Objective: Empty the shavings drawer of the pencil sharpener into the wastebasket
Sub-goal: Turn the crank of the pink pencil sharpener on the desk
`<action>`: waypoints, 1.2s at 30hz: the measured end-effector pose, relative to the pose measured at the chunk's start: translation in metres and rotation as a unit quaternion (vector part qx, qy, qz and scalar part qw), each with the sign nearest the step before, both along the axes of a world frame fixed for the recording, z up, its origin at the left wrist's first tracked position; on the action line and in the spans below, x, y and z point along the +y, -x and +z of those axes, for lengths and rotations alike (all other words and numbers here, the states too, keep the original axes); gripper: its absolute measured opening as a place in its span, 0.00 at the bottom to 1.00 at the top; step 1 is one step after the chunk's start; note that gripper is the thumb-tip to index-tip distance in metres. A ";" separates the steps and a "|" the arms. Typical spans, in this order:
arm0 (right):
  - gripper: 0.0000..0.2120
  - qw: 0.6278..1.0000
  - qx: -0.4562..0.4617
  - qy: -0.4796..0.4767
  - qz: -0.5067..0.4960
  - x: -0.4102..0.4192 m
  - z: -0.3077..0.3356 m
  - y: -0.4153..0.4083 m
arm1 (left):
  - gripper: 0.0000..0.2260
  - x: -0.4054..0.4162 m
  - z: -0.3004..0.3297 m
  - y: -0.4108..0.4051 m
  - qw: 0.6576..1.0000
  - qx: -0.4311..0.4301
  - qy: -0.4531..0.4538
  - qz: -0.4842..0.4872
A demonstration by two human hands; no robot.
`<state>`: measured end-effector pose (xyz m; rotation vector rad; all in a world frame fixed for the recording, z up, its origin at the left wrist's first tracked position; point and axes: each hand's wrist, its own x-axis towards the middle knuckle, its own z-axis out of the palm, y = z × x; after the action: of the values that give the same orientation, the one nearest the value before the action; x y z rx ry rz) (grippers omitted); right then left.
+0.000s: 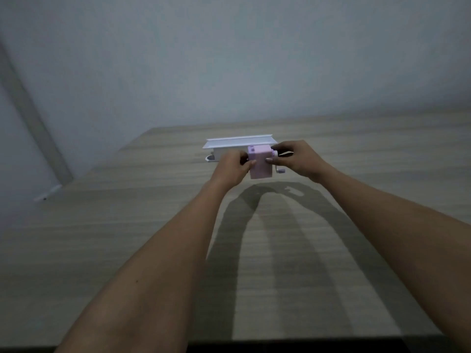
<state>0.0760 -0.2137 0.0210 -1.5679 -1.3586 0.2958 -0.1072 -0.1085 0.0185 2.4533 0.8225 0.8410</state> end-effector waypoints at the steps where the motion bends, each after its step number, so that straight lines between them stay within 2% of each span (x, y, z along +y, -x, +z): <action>1: 0.20 1.000 -0.004 -0.003 0.002 -0.007 0.000 0.006 | 0.11 -0.006 0.001 0.007 1.000 0.002 -0.009 0.002; 12: 0.19 1.000 -0.017 0.021 0.004 -0.063 -0.031 0.039 | 0.12 -0.061 -0.030 0.045 1.000 0.013 0.012 -0.008; 18: 0.21 0.999 -0.016 0.031 0.007 -0.066 -0.037 0.036 | 0.13 -0.068 -0.039 0.048 0.996 -0.050 0.065 -0.025; 23: 0.26 0.998 0.016 0.047 0.045 -0.066 -0.035 0.031 | 0.28 -0.061 -0.051 0.053 0.983 -0.057 0.165 -0.051; 26: 0.28 0.994 0.017 0.073 0.075 -0.064 -0.032 0.026 | 0.38 -0.054 -0.053 0.053 0.983 -0.020 0.171 -0.070; 31: 0.26 0.990 0.045 0.097 0.092 -0.061 -0.039 0.018 | 0.31 -0.054 -0.057 0.047 0.972 -0.046 0.204 -0.111; 36: 0.27 0.986 0.059 0.110 0.112 -0.060 -0.037 0.014 | 0.33 -0.048 -0.056 0.049 0.966 -0.049 0.229 -0.113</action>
<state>0.0620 -0.2741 -0.0161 -1.5501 -1.4490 0.6869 -0.1557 -0.1563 -0.0379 2.0307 0.6046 0.6016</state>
